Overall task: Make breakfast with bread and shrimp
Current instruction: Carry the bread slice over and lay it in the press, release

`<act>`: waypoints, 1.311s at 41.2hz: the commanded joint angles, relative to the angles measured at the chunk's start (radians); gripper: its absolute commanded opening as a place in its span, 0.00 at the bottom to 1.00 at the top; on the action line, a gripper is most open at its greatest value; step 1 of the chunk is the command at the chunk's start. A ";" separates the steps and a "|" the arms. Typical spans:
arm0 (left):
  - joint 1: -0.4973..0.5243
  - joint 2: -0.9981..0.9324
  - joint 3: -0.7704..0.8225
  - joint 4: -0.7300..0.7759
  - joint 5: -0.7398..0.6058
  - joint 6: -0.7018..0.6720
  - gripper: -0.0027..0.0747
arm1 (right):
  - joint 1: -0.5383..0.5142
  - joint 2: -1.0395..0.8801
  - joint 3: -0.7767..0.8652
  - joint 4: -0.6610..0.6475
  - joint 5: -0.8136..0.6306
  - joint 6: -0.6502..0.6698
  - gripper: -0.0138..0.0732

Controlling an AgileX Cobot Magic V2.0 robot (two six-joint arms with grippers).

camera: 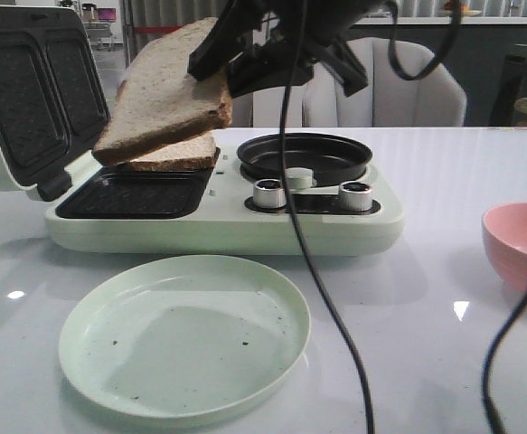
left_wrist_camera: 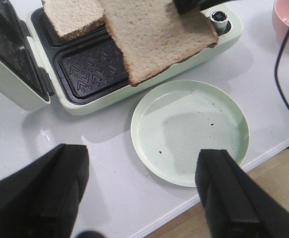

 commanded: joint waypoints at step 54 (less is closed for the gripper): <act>-0.008 -0.003 -0.026 0.014 -0.078 -0.005 0.69 | -0.060 -0.157 -0.297 -0.770 0.288 0.290 0.56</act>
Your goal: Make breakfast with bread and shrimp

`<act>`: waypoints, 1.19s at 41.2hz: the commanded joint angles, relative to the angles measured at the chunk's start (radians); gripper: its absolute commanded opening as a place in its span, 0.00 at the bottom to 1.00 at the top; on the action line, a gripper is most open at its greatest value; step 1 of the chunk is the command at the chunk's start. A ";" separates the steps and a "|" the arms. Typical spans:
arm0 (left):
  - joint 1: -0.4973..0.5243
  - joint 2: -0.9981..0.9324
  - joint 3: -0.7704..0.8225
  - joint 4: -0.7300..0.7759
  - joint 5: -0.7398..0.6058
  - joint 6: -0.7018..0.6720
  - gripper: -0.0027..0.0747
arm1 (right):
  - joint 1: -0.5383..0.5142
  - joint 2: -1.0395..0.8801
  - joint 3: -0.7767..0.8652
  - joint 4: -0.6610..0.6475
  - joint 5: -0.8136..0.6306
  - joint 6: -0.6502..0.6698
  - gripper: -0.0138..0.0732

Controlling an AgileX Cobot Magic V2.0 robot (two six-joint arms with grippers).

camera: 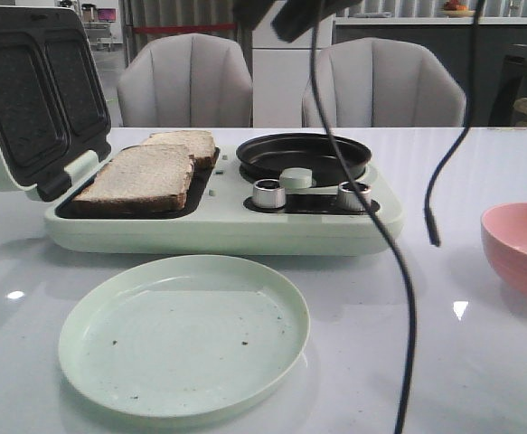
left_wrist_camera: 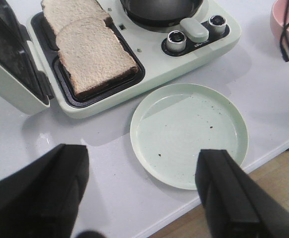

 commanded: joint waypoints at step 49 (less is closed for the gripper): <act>-0.008 -0.003 -0.042 -0.009 -0.028 -0.005 0.69 | -0.003 -1.117 0.925 -0.399 0.000 0.269 0.56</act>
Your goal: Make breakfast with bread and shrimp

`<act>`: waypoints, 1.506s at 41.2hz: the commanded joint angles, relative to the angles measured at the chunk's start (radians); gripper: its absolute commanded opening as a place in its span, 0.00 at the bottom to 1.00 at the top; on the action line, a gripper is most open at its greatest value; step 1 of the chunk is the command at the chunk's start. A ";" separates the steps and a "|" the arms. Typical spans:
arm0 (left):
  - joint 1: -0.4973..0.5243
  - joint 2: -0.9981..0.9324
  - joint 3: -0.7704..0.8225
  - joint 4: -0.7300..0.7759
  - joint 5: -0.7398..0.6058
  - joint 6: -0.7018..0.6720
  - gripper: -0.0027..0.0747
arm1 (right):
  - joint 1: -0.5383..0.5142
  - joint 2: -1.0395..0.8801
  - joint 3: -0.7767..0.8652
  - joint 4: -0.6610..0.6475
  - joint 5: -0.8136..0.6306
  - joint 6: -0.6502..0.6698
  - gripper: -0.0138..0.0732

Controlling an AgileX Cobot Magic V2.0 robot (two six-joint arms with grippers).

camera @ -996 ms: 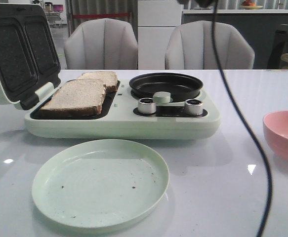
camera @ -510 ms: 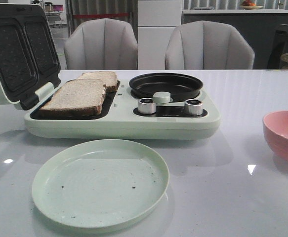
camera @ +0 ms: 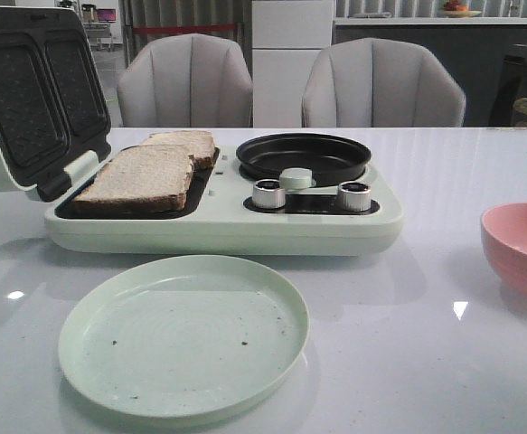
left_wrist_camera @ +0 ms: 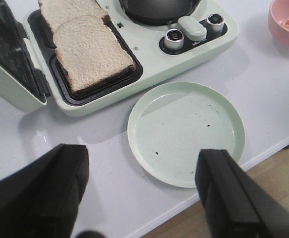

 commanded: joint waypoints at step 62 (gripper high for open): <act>1.002 0.865 -0.652 -0.767 -0.050 0.568 0.16 | -0.003 -0.013 -0.025 -0.007 -0.052 -0.002 0.56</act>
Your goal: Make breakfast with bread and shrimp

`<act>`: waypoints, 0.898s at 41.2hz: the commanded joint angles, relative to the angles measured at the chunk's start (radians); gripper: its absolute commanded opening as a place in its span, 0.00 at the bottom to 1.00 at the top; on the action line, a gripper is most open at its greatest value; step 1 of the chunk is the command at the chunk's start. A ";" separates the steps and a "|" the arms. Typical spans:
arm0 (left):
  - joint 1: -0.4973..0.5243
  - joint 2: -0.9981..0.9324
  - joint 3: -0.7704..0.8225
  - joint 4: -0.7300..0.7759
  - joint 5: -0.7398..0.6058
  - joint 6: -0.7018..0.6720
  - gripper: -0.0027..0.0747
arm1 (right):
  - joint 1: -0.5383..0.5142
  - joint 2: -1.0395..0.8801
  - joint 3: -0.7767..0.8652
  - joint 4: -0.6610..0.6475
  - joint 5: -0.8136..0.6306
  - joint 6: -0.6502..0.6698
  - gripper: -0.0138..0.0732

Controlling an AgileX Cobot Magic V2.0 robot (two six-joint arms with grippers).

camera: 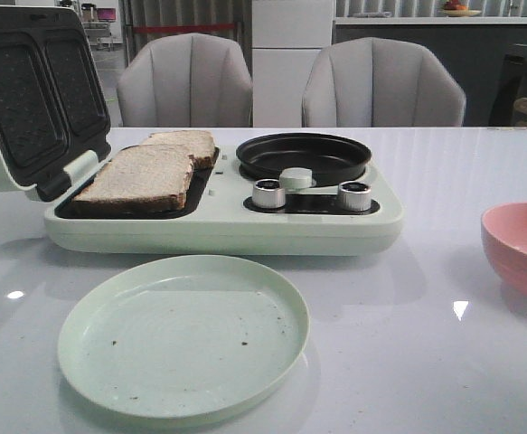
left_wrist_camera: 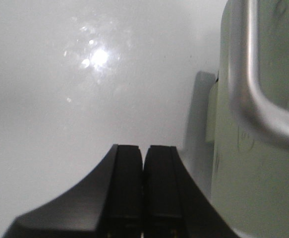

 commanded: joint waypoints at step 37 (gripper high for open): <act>-0.207 -0.078 -0.164 -0.147 0.097 0.131 0.16 | -0.003 -0.001 -0.025 -0.007 -0.057 -0.004 0.53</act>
